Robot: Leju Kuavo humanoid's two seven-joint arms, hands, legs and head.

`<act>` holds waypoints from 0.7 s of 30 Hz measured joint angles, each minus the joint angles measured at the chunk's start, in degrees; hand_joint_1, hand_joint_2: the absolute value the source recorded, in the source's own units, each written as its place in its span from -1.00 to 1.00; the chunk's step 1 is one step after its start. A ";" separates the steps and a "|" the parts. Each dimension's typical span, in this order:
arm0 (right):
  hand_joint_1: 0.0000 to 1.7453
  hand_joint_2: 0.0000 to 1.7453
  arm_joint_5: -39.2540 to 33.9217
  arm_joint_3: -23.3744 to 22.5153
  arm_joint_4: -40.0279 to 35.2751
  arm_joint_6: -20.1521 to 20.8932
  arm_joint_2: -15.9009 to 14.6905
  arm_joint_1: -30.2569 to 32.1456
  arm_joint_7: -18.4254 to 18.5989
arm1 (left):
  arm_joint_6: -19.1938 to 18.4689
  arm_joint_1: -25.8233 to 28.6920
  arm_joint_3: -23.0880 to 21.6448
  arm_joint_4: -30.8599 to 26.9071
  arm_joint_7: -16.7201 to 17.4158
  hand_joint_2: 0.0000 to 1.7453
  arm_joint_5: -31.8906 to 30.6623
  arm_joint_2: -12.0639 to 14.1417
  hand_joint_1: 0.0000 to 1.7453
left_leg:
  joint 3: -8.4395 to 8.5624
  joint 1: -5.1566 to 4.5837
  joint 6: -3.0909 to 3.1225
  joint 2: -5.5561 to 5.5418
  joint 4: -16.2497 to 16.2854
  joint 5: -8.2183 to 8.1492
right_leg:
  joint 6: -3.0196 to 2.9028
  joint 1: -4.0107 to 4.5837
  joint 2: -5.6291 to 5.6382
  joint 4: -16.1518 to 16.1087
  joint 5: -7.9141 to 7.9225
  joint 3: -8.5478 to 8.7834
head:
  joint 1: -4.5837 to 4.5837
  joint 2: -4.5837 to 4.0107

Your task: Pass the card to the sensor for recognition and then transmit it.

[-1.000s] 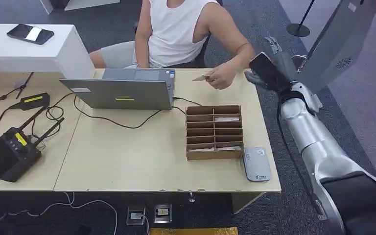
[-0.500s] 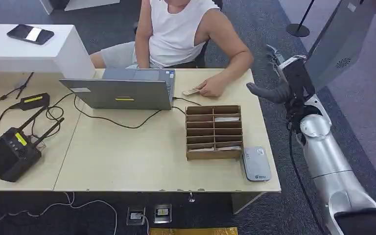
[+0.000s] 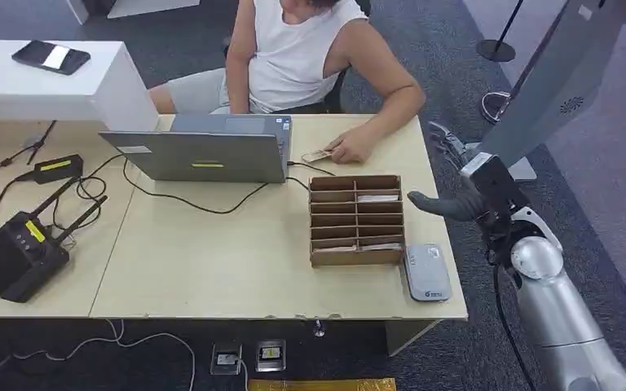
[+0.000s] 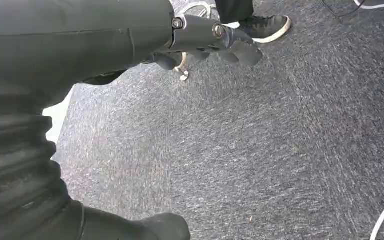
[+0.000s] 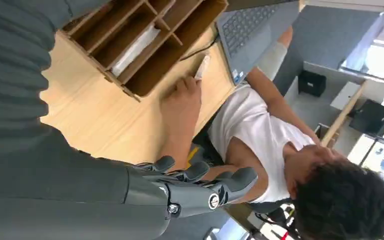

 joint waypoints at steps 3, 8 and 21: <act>-1.00 1.00 3.02 -0.04 -1.42 1.40 -0.35 1.54 0.89 | 0.02 0.00 0.02 0.00 0.00 1.00 0.00 0.02 -1.00 | 0.00 0.00 0.00 0.00 0.00 0.00 | 0.00 0.00 -0.01 0.00 0.00 0.00 | 0.00 0.00; -1.00 1.00 6.24 -0.02 -3.74 3.11 -0.79 3.92 2.10 | 0.00 0.03 0.02 -0.02 0.00 1.00 -0.61 0.02 -1.00 | 0.00 0.00 0.00 0.00 0.00 0.00 | 0.00 0.00 0.00 0.00 0.00 0.00 | -0.02 0.00; -1.00 1.00 27.05 1.35 -11.06 3.43 -1.07 8.96 9.00 | -0.02 0.05 0.00 -0.02 0.61 1.00 -1.64 0.15 -1.00 | -0.02 0.00 -0.02 0.00 -0.02 -0.01 | -0.01 0.00 -0.01 0.00 -0.01 0.01 | -0.02 0.00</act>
